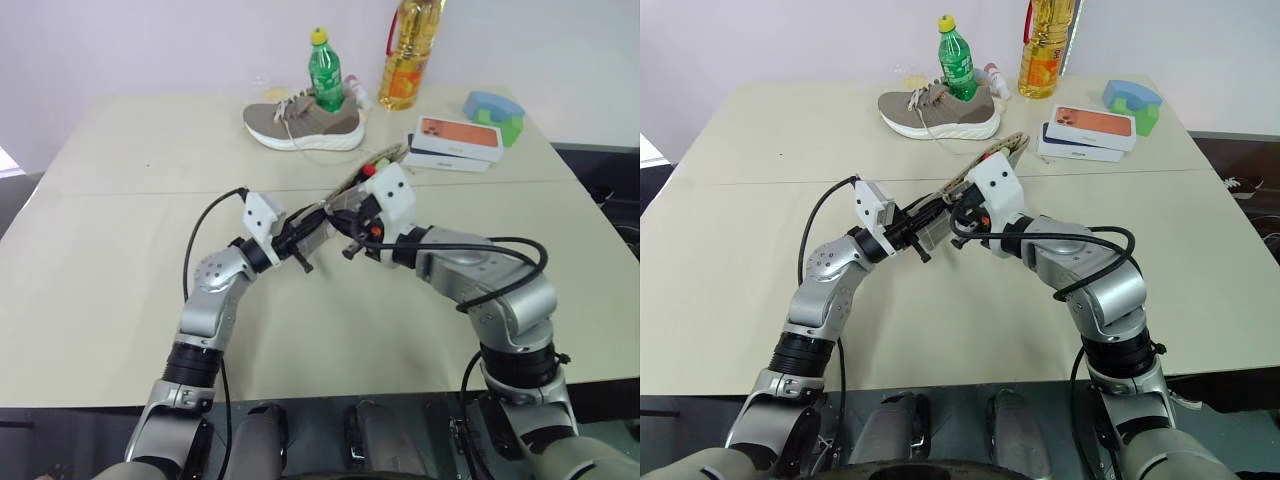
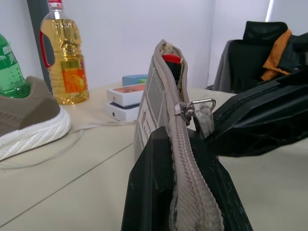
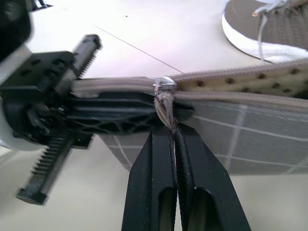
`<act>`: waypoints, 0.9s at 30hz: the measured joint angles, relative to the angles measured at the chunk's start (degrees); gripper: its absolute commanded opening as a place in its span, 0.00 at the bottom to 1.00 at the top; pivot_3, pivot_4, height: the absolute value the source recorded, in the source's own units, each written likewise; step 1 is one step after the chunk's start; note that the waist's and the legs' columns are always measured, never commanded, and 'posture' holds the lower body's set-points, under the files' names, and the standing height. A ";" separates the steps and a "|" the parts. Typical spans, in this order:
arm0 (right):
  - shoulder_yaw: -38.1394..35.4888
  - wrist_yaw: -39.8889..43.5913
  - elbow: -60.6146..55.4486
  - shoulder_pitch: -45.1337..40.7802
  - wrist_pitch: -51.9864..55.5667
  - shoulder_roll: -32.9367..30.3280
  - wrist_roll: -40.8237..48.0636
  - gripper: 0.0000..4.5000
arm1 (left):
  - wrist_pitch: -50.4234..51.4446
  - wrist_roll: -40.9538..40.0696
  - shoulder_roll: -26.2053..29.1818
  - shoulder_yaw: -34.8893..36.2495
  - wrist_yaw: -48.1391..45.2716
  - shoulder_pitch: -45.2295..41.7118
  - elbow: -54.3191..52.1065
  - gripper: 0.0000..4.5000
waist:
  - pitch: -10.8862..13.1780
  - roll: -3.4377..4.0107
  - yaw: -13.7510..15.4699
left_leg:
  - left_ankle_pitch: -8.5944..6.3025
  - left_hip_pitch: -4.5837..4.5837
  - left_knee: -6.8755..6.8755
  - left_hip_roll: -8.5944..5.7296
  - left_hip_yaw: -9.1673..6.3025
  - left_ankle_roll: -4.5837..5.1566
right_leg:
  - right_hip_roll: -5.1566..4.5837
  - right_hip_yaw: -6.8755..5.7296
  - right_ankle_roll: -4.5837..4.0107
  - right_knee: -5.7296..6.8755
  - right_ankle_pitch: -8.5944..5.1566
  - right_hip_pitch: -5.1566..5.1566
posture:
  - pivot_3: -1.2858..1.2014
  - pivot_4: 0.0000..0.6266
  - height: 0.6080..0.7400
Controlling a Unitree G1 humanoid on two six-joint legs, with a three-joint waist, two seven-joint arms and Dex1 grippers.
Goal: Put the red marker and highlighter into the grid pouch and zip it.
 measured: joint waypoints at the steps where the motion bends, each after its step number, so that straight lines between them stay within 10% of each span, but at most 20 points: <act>1: -0.45 0.20 -0.03 -0.21 0.03 -0.67 0.12 0.01 | -0.10 0.16 0.19 -0.08 -0.11 -0.01 0.21 0.00 | 0.00 0.00 0.00 | 0.00 0.00 0.00 0.00 0.00 0.00 | 0.00 0.00 0.00 0.00 0.00 0.00 | 0.52 0.24 1.00; 27: -5.87 7.97 4.48 0.30 -8.21 -24.82 -2.21 0.01 | -12.98 4.29 8.89 -0.28 -5.21 0.81 5.27 0.00 | 0.01 0.01 -0.09 | 0.00 0.01 -0.11 0.02 0.06 0.01 | 0.00 0.03 0.00 -0.07 0.00 -0.05 | 0.52 0.24 1.00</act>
